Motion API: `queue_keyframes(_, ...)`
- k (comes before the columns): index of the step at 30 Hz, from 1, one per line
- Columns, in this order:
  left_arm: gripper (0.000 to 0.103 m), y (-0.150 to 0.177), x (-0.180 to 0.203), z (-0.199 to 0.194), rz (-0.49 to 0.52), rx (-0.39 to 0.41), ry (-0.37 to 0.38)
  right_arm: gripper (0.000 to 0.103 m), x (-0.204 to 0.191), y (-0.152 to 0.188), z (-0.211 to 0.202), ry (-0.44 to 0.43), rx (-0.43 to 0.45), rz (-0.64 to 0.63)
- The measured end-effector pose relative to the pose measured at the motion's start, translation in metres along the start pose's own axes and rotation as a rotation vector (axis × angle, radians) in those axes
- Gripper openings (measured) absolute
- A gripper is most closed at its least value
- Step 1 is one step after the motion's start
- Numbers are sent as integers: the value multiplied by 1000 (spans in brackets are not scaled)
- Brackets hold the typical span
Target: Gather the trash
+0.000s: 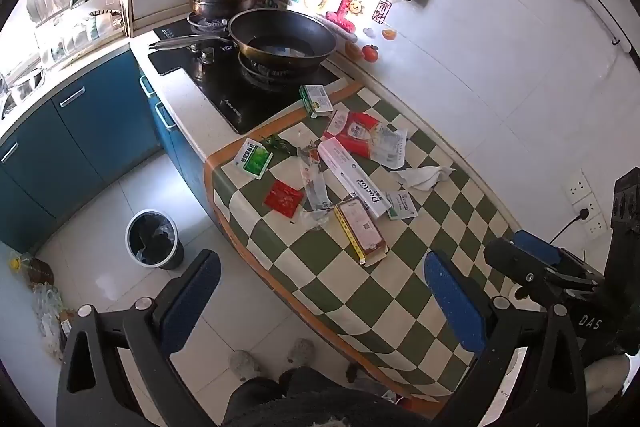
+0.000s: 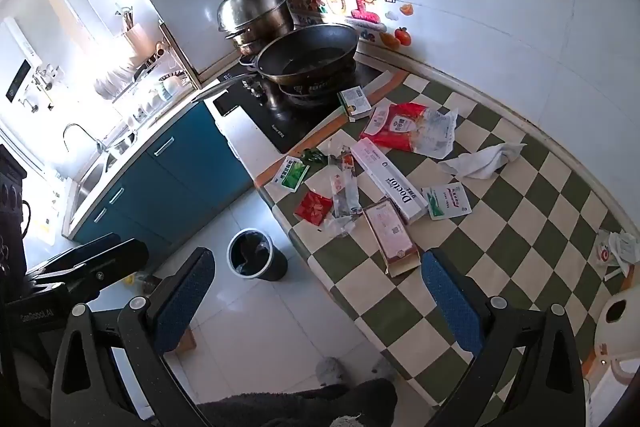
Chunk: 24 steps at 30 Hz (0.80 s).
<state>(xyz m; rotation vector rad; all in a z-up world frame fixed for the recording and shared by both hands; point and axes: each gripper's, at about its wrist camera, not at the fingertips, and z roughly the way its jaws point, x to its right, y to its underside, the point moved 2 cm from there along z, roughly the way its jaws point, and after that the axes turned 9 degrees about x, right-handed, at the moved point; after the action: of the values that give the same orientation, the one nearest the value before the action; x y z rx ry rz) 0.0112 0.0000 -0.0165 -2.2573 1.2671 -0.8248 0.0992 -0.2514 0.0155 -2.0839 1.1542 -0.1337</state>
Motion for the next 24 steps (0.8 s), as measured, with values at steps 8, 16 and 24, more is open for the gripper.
queue_keyframes(8,103,0,-1,-1,-5,-5,3,103,2,-3,-2,4,6,-10)
queue_keyframes(16,103,9,5,6,0,-3,1,103,8,-6,-1,-9,1,0)
queue_keyframes(24,103,6,13,2,5,-13,14,103,8,-4,1,-12,1,3)
